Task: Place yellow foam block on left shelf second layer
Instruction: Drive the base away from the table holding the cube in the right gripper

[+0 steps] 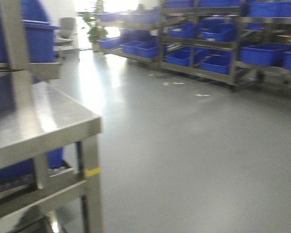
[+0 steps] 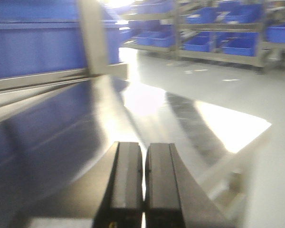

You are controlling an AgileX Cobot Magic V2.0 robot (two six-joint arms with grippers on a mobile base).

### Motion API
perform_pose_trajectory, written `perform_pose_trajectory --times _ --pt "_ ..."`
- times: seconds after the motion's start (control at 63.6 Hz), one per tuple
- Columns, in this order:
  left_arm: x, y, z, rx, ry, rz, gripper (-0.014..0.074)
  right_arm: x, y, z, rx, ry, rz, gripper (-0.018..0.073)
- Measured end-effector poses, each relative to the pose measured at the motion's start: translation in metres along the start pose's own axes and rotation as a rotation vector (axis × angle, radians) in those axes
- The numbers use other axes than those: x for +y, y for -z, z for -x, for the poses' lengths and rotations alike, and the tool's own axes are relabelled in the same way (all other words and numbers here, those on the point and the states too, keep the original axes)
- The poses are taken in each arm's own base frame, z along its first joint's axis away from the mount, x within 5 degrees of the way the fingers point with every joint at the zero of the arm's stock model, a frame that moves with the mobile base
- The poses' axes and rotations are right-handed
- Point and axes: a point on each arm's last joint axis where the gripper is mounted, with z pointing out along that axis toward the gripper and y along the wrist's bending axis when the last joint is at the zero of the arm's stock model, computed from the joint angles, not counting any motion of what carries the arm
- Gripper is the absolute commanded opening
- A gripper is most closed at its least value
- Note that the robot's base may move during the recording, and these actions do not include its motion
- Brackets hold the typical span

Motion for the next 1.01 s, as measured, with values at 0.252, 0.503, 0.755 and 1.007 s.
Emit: perform_pose_trajectory --times 0.252,0.503,0.755,1.007 --pt "0.0000 0.0000 0.0000 0.000 0.000 0.000 0.0136 0.0000 0.0000 0.0000 0.000 0.000 0.000 0.0319" --pt "0.0000 0.0000 0.0000 0.000 0.000 0.000 0.0136 0.0000 0.0000 0.0000 0.000 0.000 0.000 0.0319" --pt "0.0000 0.0000 0.0000 0.000 0.000 0.000 0.0136 0.0000 0.0000 0.0000 0.000 0.000 0.000 0.0319" --pt "0.0000 0.0000 0.0000 0.000 0.000 0.000 0.0136 0.0000 0.0000 0.0000 0.000 0.000 0.000 0.0319"
